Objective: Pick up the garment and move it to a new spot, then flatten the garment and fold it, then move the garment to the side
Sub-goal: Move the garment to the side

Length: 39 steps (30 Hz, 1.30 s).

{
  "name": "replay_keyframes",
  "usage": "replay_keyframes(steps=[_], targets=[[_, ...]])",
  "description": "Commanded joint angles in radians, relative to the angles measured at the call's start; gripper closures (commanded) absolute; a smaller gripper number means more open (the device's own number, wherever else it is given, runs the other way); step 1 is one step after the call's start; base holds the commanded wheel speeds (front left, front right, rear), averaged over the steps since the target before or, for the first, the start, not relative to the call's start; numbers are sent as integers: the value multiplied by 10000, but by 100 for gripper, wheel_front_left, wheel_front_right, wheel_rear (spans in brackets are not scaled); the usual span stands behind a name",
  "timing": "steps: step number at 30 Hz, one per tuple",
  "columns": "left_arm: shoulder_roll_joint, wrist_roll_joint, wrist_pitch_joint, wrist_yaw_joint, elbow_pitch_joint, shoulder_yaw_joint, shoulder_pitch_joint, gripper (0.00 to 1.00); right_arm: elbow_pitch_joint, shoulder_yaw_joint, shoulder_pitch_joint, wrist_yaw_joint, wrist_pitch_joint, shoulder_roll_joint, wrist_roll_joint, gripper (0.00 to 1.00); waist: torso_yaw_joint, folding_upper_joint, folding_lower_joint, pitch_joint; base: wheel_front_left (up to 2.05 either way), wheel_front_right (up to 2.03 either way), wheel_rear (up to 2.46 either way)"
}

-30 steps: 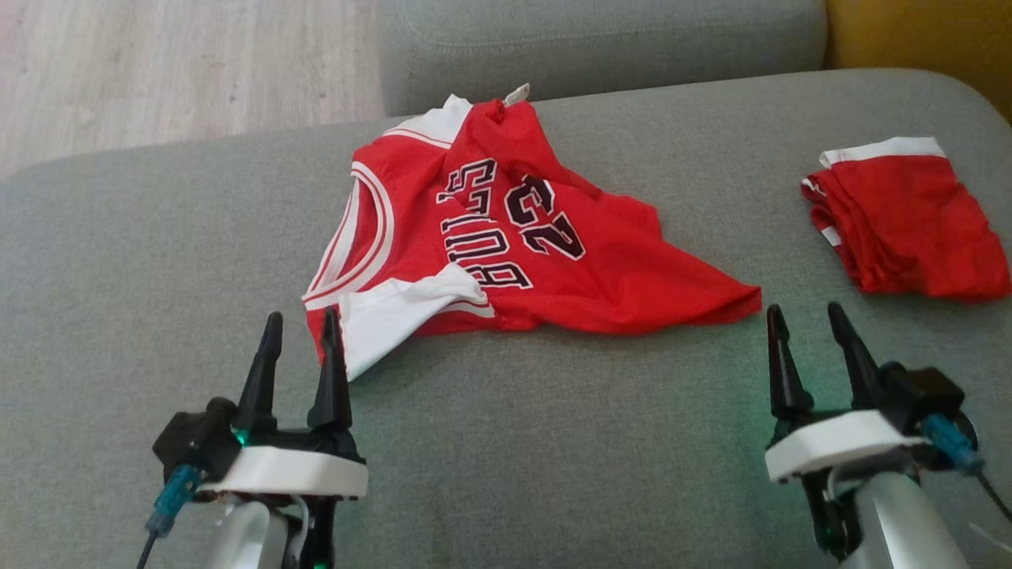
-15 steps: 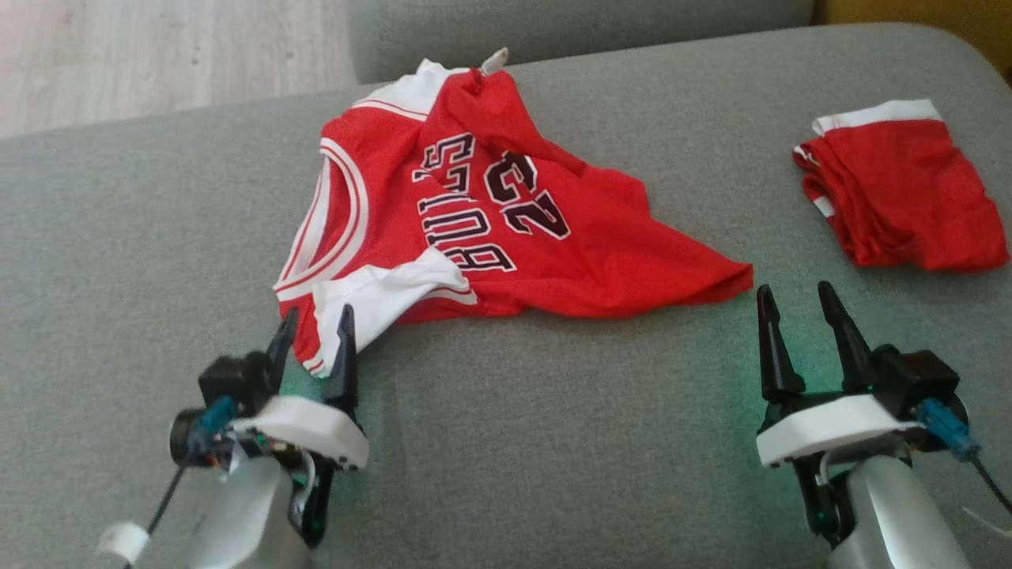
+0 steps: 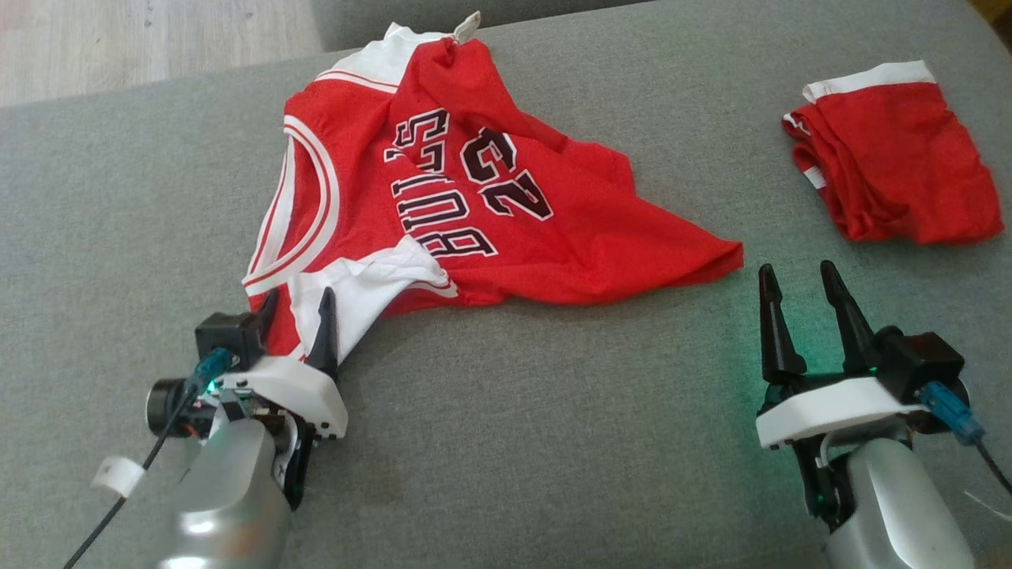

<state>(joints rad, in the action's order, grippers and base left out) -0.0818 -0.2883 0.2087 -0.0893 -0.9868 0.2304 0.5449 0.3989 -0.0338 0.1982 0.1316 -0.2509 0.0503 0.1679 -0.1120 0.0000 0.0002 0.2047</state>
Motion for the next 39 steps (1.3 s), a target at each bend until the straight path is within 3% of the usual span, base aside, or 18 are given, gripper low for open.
replay_keyframes(steps=[1, 4, 6, 7, 13, 18, 23, 27, 33, 34, 39], targets=[[-250, 64, 118, -36, 65, -158, 422, 0, -346, -224, 352, -9, -108, -1, 92, 0, 8, 0, -2, 0, 0, 0, 0], [-205, 46, 228, -131, -149, -31, 507, 0, -287, -172, 351, -9, -108, -1, 56, 0, 43, 0, -2, -42, 0, 0, 0], [-164, 30, 295, -209, -242, 87, 543, 78, -233, -165, 374, -9, -108, -1, 20, 0, 73, 0, -2, -79, 0, 0, 0], [-150, 29, 331, -242, -269, 152, 555, 100, -211, -166, 389, -9, -108, -1, 3, 0, 90, 0, -2, -102, 0, 0, 0], [-331, 71, 515, -335, 430, 260, 738, 100, -161, -123, 438, -9, -109, -1, -36, 0, 229, 0, -2, -224, 0, 0, 0], [-703, 405, 526, -379, 2452, 349, 344, 100, 82, 14, 301, -9, -109, -1, 83, 0, 438, 0, -2, -493, 0, 0, 0], [-1346, 661, 528, -407, 4102, 1030, -360, 100, 198, 77, 243, -9, -109, -1, 160, 0, 801, 0, -2, -816, 0, 0, 0], [-2287, 539, 529, -411, 5095, 2202, -954, 100, 287, 41, 203, -9, -109, -1, 225, 0, 1081, 0, -2, -1114, 0, 0, 0], [-4168, 96, 487, -412, 6291, 4232, -1580, 100, 474, -95, 88, -9, -109, -1, 324, 0, 1436, 0, -2, -1462, 0, 0, 0], [-4168, 96, 487, -412, 6291, 4232, -1580, 100, 474, -95, 88, -9, -109, -1, 324, 0, 1436, 0, -2, -1462, 0, 0, 0], [-5375, -359, 157, -413, 6608, 4909, -1998, 100, 627, -156, 16, -9, -109, -1, 368, 0, 1582, 0, -2, -1673, 0, 0, 0]])
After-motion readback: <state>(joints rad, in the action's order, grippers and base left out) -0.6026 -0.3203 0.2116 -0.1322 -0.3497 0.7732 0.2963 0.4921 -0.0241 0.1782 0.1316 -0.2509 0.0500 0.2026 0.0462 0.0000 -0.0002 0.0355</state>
